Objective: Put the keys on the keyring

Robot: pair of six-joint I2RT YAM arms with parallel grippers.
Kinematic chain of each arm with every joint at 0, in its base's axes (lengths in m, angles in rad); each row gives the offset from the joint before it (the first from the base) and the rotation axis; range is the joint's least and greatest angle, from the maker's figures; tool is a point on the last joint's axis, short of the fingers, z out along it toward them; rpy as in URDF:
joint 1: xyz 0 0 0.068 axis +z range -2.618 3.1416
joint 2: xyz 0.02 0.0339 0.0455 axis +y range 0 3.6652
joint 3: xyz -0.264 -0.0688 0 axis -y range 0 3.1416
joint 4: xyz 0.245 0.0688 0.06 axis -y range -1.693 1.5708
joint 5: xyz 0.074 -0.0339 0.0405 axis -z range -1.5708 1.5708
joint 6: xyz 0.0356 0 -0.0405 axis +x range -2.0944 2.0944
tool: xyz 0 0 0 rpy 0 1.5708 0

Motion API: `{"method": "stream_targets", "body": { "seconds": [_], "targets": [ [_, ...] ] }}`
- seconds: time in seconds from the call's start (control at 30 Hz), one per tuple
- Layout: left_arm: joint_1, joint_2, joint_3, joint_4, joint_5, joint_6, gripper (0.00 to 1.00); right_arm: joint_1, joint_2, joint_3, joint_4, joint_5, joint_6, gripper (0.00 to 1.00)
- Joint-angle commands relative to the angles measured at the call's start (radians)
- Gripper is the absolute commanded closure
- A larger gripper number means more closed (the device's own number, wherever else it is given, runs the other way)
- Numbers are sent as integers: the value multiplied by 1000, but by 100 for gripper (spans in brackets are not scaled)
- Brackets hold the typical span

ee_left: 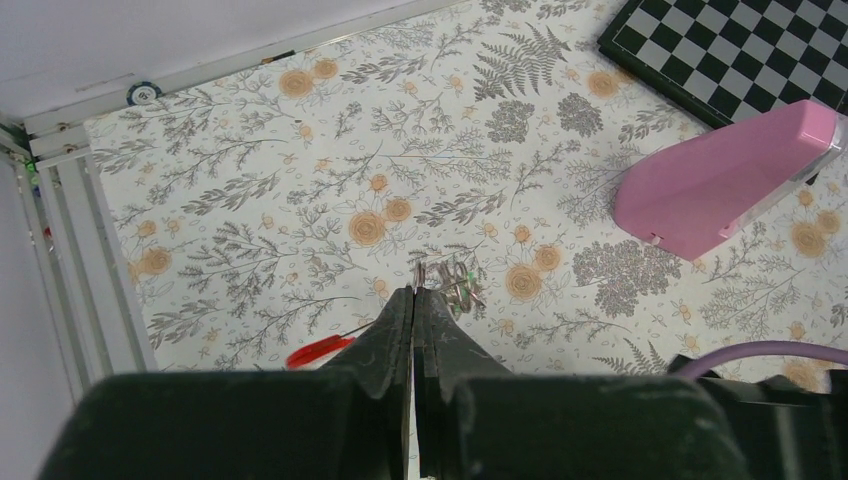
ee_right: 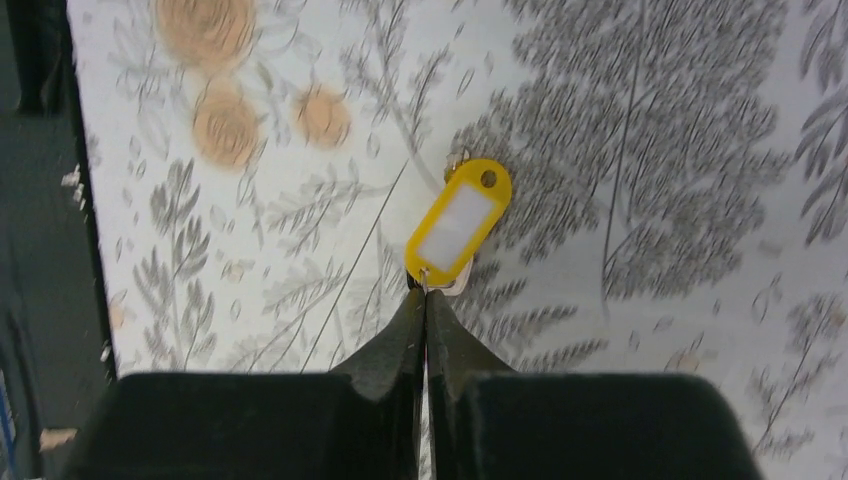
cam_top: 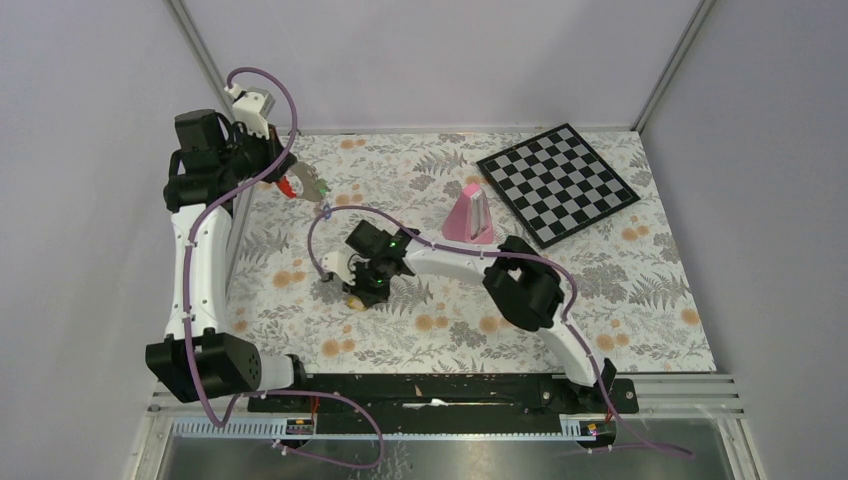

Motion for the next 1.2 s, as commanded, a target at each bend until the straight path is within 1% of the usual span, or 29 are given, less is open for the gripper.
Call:
{"method": "stream_targets", "body": {
  "seconds": [0.0,0.1,0.33,0.37,0.5,0.7,0.8,0.9,1.07,1.17],
  "targets": [
    [-28,11,31,19,57,40,100,4,-197,-144,60,29,-30,100],
    [-77,14,13,16,53,55,100,-19,-301,-246,82,28,-16,100],
    [-171,12,-46,45,71,68,100,-82,-486,-458,110,24,-34,100],
    [-202,12,-53,46,80,78,100,-94,-512,-487,115,15,-34,100],
    [-264,14,-84,45,134,118,100,-167,-638,-560,119,-36,-37,100],
    [-351,-1,-151,74,247,221,100,-288,-846,-635,109,-148,-77,100],
    [-425,-28,-189,126,251,251,100,-327,-911,-639,83,-196,-68,100],
    [-473,-36,-202,168,255,253,100,-374,-954,-624,77,-237,-28,100],
    [-526,-35,-213,230,293,221,100,-423,-968,-552,29,-290,35,100],
    [-574,-47,-235,254,272,248,100,-452,-960,-508,23,-336,107,100]
  ]
}}
